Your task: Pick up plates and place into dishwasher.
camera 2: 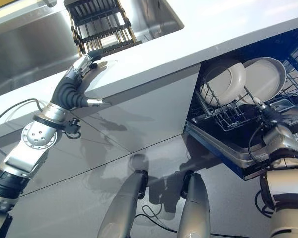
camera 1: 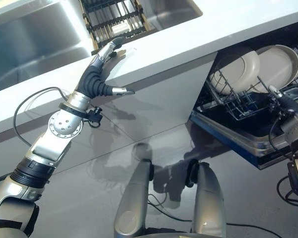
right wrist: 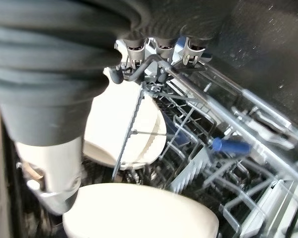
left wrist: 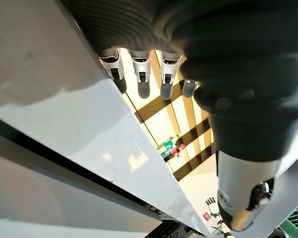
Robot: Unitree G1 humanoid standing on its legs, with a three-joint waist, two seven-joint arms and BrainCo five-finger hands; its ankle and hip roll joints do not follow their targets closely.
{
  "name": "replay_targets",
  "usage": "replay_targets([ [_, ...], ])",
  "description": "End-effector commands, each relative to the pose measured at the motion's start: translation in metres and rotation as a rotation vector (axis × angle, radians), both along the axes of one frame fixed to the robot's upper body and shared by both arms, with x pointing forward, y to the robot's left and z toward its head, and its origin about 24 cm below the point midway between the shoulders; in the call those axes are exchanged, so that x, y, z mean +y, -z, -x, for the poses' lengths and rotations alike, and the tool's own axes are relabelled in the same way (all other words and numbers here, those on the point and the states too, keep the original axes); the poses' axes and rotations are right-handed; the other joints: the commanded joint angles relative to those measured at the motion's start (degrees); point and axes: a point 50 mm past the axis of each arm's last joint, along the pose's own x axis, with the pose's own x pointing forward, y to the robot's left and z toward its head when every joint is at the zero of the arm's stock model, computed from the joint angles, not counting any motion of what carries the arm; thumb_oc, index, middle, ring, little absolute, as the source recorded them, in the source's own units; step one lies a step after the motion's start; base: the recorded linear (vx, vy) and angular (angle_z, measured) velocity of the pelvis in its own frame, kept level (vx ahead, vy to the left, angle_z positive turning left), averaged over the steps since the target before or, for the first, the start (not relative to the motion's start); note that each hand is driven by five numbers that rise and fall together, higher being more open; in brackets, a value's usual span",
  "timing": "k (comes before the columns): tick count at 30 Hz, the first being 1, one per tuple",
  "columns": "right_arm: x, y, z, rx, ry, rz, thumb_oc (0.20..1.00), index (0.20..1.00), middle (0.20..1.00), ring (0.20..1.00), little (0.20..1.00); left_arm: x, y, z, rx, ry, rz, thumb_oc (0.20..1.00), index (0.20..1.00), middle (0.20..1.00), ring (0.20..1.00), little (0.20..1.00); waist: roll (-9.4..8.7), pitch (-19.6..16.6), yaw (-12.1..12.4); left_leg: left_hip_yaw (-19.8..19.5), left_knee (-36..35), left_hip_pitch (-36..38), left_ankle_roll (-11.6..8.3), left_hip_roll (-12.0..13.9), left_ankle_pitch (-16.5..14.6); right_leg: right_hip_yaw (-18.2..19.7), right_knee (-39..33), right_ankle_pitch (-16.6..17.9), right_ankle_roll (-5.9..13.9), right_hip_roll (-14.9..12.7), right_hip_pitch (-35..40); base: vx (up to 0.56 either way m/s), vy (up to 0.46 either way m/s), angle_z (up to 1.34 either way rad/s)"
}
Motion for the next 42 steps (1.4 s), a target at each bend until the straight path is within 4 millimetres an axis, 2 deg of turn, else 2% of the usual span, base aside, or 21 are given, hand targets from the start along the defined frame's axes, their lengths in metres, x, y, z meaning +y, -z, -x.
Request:
replay_targets([
  [1, 0.041, -0.082, -0.034, -0.281, -0.18, 0.054, 1.0, 1.0, 1.0, 1.0, 1.0, 0.009, -0.008, 0.01, -0.036, 0.017, 0.051, 1.0, 1.0, 1.0, 1.0, 1.0, 0.89, -0.19, 3.24, 6.31, 0.24, 0.19, 7.32, -3.16, -0.67, -1.88, 4.89, -5.68, -4.28, 3.63, 4.28, 0.07, -0.092, 0.1],
  [10, 0.035, -0.115, -0.03, -0.362, -0.141, 0.095, 1.0, 1.0, 1.0, 1.0, 1.0, 0.021, -0.014, 0.017, -0.057, 0.009, 0.045, 1.0, 1.0, 1.0, 1.0, 1.0, 1.21, 0.12, 5.24, 4.22, -8.29, 0.89, 5.85, -2.62, 5.27, -4.11, 0.14, -4.17, -4.01, 4.14, 6.33, 0.03, -0.103, 0.12],
  [15, 0.031, -0.127, -0.026, -0.41, -0.107, 0.099, 1.0, 1.0, 1.0, 1.0, 1.0, 0.025, -0.016, 0.02, -0.068, 0.023, 0.037, 1.0, 1.0, 1.0, 1.0, 1.0, 0.92, 0.1, 5.74, 3.97, -8.38, 0.83, 5.68, -2.19, 5.44, -5.35, -1.13, -3.63, -4.34, 3.96, 6.94, 0.0, -0.078, 0.07],
  [21, 0.026, -0.145, -0.018, -0.582, -0.076, 0.078, 1.0, 1.0, 1.0, 1.0, 1.0, 0.026, -0.013, 0.02, -0.052, 0.04, 0.047, 1.0, 1.0, 1.0, 1.0, 1.0, 1.04, -0.18, 5.8, 3.99, -6.14, 0.11, 5.67, -1.73, 4.55, -6.16, -0.26, -3.87, -4.64, 3.56, 7.12, 0.04, -0.039, 0.1],
  [26, 0.029, -0.168, -0.012, -0.734, -0.066, 0.044, 1.0, 1.0, 1.0, 1.0, 1.0, 0.023, -0.014, 0.023, -0.077, 0.061, 0.04, 1.0, 1.0, 1.0, 1.0, 1.0, 1.18, -0.19, 5.64, 4.51, -5.3, -1.41, 5.92, -2.08, 4.38, -5.95, 0.45, -3.6, -4.37, 3.1, 5.38, 0.01, -0.02, 0.08],
  [27, 0.03, -0.17, -0.012, -0.75, -0.075, 0.032, 1.0, 1.0, 1.0, 1.0, 1.0, 0.023, -0.015, 0.024, -0.081, 0.063, 0.041, 1.0, 1.0, 1.0, 1.0, 1.0, 1.15, -0.37, 5.54, 4.41, -4.61, -1.38, 5.88, -2.26, 3.08, -5.33, 1.08, -4.6, -3.89, 3.19, 5.22, 0.06, -0.006, 0.08],
  [30, 0.034, -0.165, -0.015, -0.726, -0.086, 0.048, 1.0, 1.0, 1.0, 1.0, 1.0, 0.022, -0.016, 0.024, -0.084, 0.075, 0.041, 1.0, 1.0, 1.0, 1.0, 1.0, 0.85, -0.7, 5.45, 4.82, -3.48, -1.89, 6.17, -2.44, 2.03, -5.17, 2.17, -4.99, -3.56, 2.71, 4.21, 0.01, 0.016, 0.05],
  [33, 0.032, -0.151, -0.017, -0.657, -0.079, 0.067, 1.0, 1.0, 1.0, 1.0, 1.0, 0.02, -0.015, 0.024, -0.084, 0.095, 0.042, 1.0, 1.0, 1.0, 1.0, 1.0, 0.45, -1.05, 5.16, 5.28, -2.67, -1.68, 6.47, -2.53, 1.19, -5.08, 2.58, -5.17, -3.51, 2.51, 4.25, -0.04, 0.067, 0.04],
  [34, 0.03, -0.143, -0.018, -0.597, -0.076, 0.097, 1.0, 1.0, 1.0, 1.0, 1.0, 0.019, -0.015, 0.023, -0.084, 0.102, 0.043, 1.0, 1.0, 1.0, 1.0, 1.0, 0.29, -1.01, 4.94, 5.84, -3.05, -1.9, 6.66, -2.36, 2.4, -5.71, 2.02, -3.92, -4.09, 2.24, 4.11, -0.1, 0.115, 0.01],
  [36, 0.026, -0.127, -0.019, -0.493, -0.048, 0.135, 1.0, 1.0, 1.0, 1.0, 1.0, 0.016, -0.016, 0.023, -0.09, 0.109, 0.044, 1.0, 1.0, 1.0, 1.0, 1.0, -0.09, -1.25, 4.61, 6.35, -3.08, -1.25, 6.9, -2.06, 2.0, -5.48, 2.01, -4.0, -4.06, 2.16, 4.44, -0.07, 0.124, 0.01],
  [37, 0.016, -0.11, -0.016, -0.385, 0.006, 0.17, 1.0, 1.0, 1.0, 1.0, 1.0, 0.013, -0.016, 0.022, -0.088, 0.113, 0.048, 1.0, 1.0, 1.0, 1.0, 1.0, -0.4, -1.48, 4.1, 6.67, -2.8, -0.73, 6.93, -1.77, 1.56, -5.36, 1.94, -4.08, -4.13, 2.11, 4.95, -0.03, 0.145, -0.01],
  [42, 0.006, -0.067, -0.008, -0.207, 0.047, 0.271, 1.0, 1.0, 1.0, 1.0, 1.0, 0.004, -0.016, 0.02, -0.098, 0.108, 0.056, 1.0, 1.0, 1.0, 1.0, 1.0, -1.48, -1.93, 1.85, 8.39, -2.51, 2.17, 7.86, -0.39, -0.44, -4.18, 2.05, -4.64, -4.19, 2.41, 6.62, -0.05, 0.178, -0.05],
])
